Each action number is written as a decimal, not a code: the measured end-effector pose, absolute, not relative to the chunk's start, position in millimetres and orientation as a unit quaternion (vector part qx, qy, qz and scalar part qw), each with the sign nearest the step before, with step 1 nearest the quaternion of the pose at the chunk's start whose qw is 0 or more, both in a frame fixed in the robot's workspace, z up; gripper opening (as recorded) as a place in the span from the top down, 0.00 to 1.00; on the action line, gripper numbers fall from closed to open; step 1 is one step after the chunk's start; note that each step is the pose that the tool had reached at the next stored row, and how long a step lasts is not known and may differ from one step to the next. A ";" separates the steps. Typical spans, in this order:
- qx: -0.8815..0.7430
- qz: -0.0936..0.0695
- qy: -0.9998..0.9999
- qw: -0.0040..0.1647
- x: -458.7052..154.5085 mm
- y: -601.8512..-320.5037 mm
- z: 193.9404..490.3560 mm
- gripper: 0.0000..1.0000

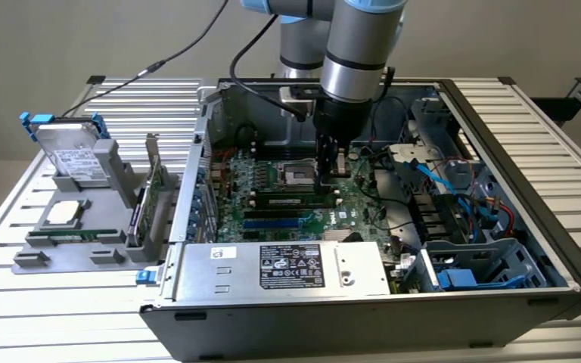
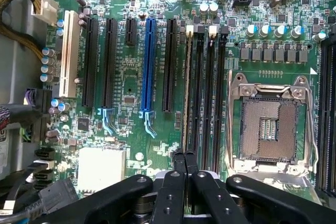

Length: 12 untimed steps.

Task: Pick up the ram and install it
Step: 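Press down the ram until it locks into place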

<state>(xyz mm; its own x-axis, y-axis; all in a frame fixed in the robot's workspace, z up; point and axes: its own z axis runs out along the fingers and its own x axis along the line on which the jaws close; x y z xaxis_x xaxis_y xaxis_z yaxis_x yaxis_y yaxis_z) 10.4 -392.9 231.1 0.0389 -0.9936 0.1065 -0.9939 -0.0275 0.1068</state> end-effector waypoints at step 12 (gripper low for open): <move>0.716 0.004 -0.693 0.078 10.3 -393.0 224.8 0.90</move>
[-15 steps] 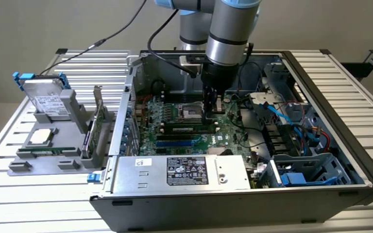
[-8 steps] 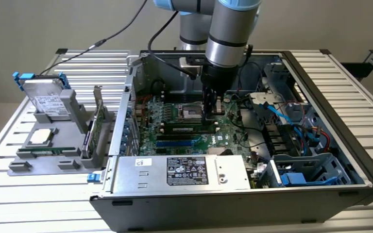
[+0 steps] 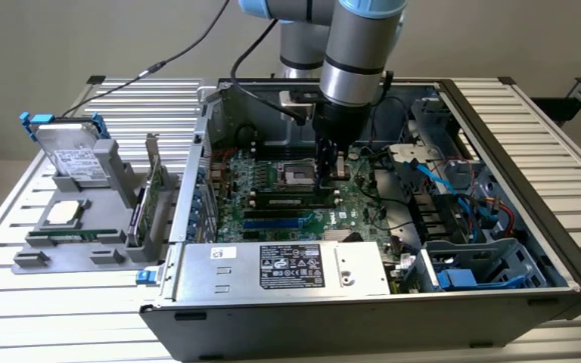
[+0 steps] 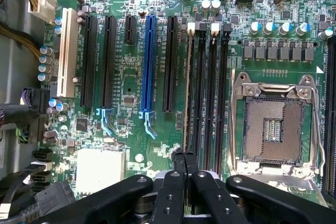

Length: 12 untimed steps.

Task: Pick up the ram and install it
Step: 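Press down the ram until it locks into place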

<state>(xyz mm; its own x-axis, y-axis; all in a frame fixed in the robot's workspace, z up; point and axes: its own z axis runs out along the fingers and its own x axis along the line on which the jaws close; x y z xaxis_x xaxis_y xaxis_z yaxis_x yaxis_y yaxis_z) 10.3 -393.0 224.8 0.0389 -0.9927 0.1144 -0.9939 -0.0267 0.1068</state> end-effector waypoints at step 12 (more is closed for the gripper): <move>0.716 0.004 -0.693 0.079 0.4 -393.0 229.5 0.90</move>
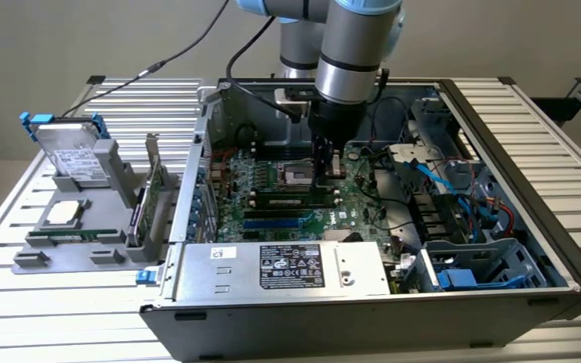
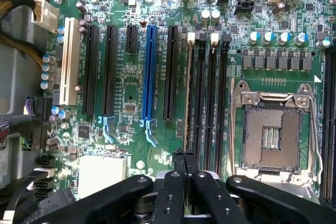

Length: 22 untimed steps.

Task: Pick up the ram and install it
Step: 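Press down the ram until it locks into place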

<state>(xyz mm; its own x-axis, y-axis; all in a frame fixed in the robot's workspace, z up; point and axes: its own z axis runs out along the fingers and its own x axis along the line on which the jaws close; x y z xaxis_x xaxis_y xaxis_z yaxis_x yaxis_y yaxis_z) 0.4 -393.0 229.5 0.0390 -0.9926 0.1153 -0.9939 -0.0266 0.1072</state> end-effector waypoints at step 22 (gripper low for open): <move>0.716 0.004 -0.693 0.079 -39.0 -392.9 229.4 0.90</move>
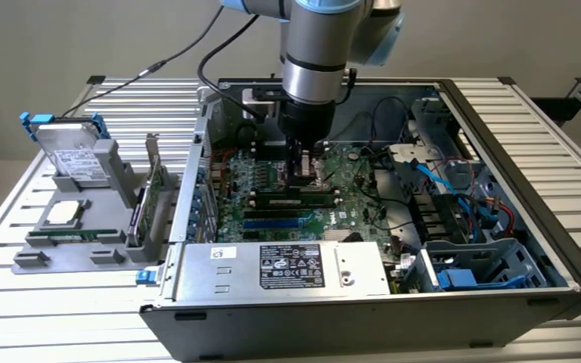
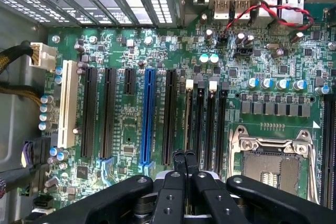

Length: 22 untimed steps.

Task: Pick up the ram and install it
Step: 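Press down the ram until it locks into place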

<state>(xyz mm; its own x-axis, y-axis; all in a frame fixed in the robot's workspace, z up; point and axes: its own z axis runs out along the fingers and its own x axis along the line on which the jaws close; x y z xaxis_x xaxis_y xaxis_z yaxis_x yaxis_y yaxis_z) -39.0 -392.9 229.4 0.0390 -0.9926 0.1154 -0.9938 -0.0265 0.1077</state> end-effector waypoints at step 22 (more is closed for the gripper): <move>0.716 0.006 -0.693 0.081 -41.1 -392.1 224.7 0.90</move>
